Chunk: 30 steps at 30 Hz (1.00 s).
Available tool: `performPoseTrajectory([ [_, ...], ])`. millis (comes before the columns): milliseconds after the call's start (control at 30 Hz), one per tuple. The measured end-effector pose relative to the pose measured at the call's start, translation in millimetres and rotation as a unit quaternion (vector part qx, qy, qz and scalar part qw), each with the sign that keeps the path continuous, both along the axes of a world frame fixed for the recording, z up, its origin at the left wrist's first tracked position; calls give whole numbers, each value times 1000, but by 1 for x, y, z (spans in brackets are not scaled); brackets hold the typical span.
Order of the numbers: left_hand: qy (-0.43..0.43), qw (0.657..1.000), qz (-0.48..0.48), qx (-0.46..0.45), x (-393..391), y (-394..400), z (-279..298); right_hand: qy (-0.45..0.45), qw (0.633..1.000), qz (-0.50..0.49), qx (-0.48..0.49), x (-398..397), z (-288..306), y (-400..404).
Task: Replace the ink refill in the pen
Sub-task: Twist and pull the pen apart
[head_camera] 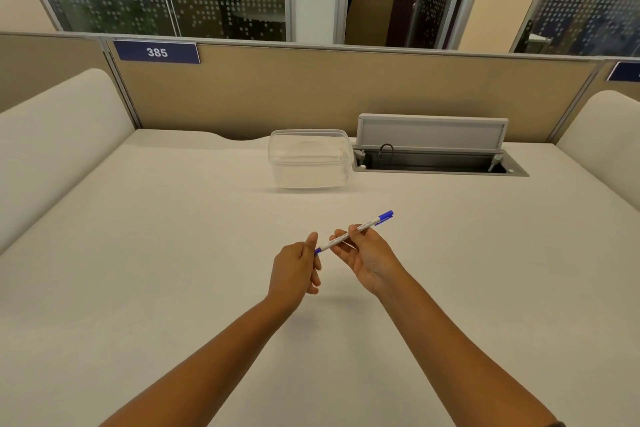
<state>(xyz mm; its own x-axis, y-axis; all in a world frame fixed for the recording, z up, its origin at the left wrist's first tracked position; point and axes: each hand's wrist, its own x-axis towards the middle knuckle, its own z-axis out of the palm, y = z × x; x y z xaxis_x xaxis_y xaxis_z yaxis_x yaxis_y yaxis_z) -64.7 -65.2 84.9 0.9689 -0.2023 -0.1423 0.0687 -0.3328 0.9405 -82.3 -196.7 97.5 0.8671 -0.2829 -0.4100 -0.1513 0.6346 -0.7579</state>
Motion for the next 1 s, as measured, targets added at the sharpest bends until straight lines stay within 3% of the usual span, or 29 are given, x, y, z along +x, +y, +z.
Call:
performPoseTrajectory([
  [233,-99,988,-86,86,-3,2,-3,7,1000,-8,-2,-2,-7,-7],
  [400,21,997,-60,44,-1,0,1,10,1000,2,-3,-3,-10,-8],
  [633,-69,986,-90,119,0,3,-2,11,1000,1,-5,-5,-14,-12],
  [833,6,994,-84,63,1,4,1,6,1000,2,5,-4,-12,-9],
  [1000,-86,984,-87,130,0,2,-5,7,1000,3,-5,-4,-14,-9],
])
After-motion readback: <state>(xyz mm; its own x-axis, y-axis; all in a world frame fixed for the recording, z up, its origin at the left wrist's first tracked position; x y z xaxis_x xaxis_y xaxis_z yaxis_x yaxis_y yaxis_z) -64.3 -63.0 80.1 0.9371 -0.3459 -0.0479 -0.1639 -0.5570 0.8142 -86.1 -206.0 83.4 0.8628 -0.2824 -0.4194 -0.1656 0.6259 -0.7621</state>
